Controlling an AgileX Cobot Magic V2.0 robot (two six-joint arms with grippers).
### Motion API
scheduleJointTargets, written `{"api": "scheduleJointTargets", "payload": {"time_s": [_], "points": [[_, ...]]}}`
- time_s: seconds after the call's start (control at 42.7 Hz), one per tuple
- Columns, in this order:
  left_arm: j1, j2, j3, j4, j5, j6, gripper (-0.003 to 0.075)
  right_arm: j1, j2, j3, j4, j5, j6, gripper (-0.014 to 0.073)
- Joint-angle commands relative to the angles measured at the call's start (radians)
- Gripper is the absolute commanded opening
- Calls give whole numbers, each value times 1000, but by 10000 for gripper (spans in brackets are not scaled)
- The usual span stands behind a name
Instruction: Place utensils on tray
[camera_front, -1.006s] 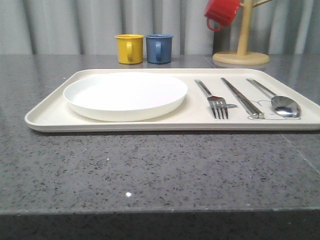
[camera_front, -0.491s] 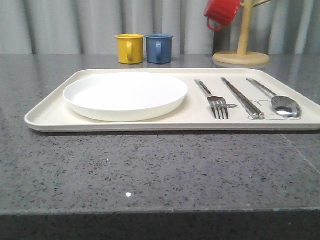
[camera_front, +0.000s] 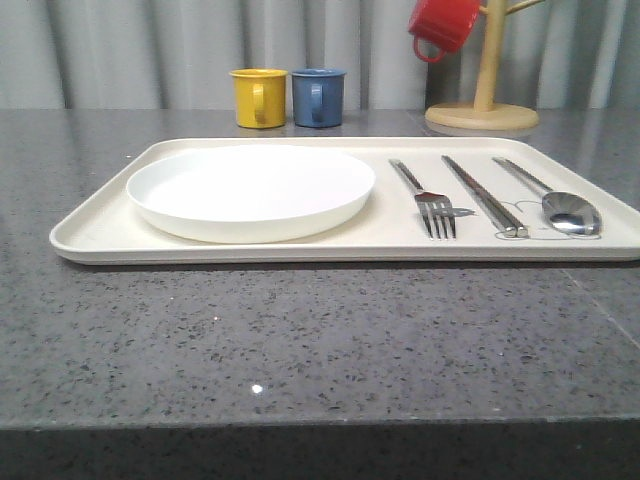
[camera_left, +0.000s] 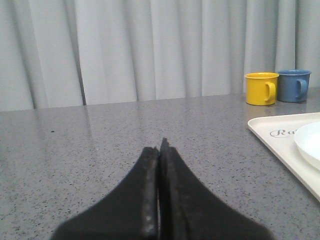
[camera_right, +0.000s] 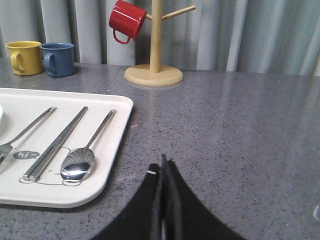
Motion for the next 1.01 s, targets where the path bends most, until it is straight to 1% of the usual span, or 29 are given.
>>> {"api": "scheduleJointTargets", "payload": {"time_s": [0.0,0.094,0.14,0.983], "points": [[-6,-21,5,-8,-84,-3,-20,-7,-25,57,-9,-194,-7,-67],[-6,-21,5,-8,-84,-3,-20,-7,-63,116,-9,-260,-7,-67],[-6,-21,5,-8,-84,-3,-20,-8,-73,113,-9,-239,-7,-67],[-6,-21,5,-8,-84,-3,-20,-9,-71,113,-7,-239,-6,-67]]}}
